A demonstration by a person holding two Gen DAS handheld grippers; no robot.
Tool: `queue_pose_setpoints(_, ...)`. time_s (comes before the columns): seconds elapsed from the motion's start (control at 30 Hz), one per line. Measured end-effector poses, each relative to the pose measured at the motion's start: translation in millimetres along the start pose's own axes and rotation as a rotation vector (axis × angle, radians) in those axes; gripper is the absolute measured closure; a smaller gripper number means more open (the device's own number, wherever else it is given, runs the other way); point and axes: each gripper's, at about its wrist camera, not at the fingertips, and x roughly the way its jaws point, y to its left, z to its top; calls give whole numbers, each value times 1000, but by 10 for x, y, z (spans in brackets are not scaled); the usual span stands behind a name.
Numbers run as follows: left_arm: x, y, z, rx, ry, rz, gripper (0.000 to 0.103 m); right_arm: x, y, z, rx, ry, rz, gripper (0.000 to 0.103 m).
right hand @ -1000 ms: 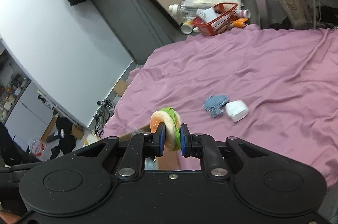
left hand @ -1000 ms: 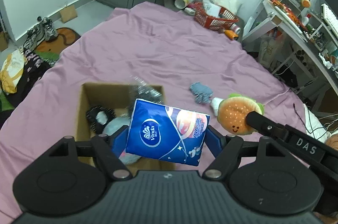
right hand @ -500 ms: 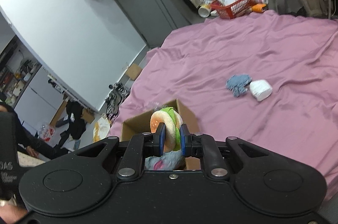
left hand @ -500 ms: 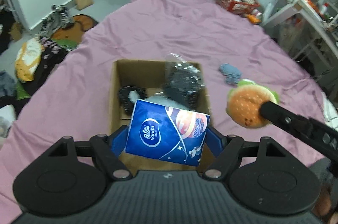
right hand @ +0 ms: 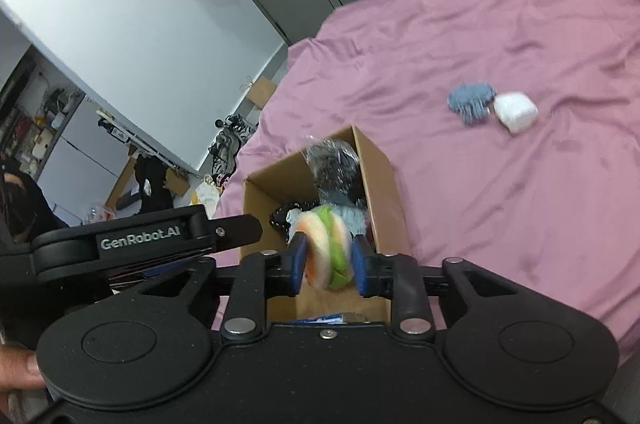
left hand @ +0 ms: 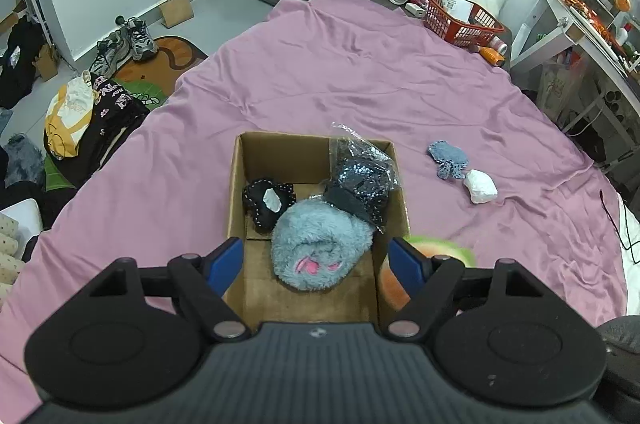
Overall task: Organize soft objects
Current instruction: 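Open the left tool to drop the tissue pack while the right tool releases the burger into the box, then close the left tool on the grey-blue knit cloth while the right tool grasps the white wrapped item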
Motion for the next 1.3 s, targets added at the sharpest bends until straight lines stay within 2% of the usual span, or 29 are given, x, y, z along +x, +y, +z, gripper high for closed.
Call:
queue_pose_setpoints(0.07, 1, -23, -7, -6, 0, -7, 25, -28, -64, 16, 17, 0, -1, 69)
queue_pose_setpoints(0.13, 10, -56, -14, -9, 2, -8, 24, -87, -121, 46, 21, -20, -20, 56)
queue_pose_setpoints(0.3, 0, -232, -40, 2, -13, -33, 22, -272, -290, 140, 6, -83, -114, 36)
queue_pose_setpoints(0.4, 6, -378, -57, 33, -23, -35, 22, -357, -434, 196, 10, -110, -135, 27)
queue_pose_setpoints(0.47, 4, -475, -67, 53, -29, -58, 22, -408, -531, 236, 15, -123, -143, 25)
queue_pose_setpoints(0.57, 5, -621, -59, 74, -23, -69, 12, -474, -661, 288, 22, -149, -157, 21)
queue_pose_setpoints(0.67, -2, -761, -44, 92, -29, -61, 11, -529, -812, 347, 39, -162, -154, 13)
queue_pose_setpoints(0.73, -8, -827, -25, 88, -40, -64, 8, -571, -896, 378, 44, -174, -149, 4)
queue_pose_setpoints(0.8, -4, -875, -11, 81, -49, -70, 1, -600, -961, 404, 41, -187, -147, 1)
queue_pose_setpoints(1.3, 189, -1241, 109, 111, -63, -79, 1, -587, -1432, 562, 50, -224, -124, 0)
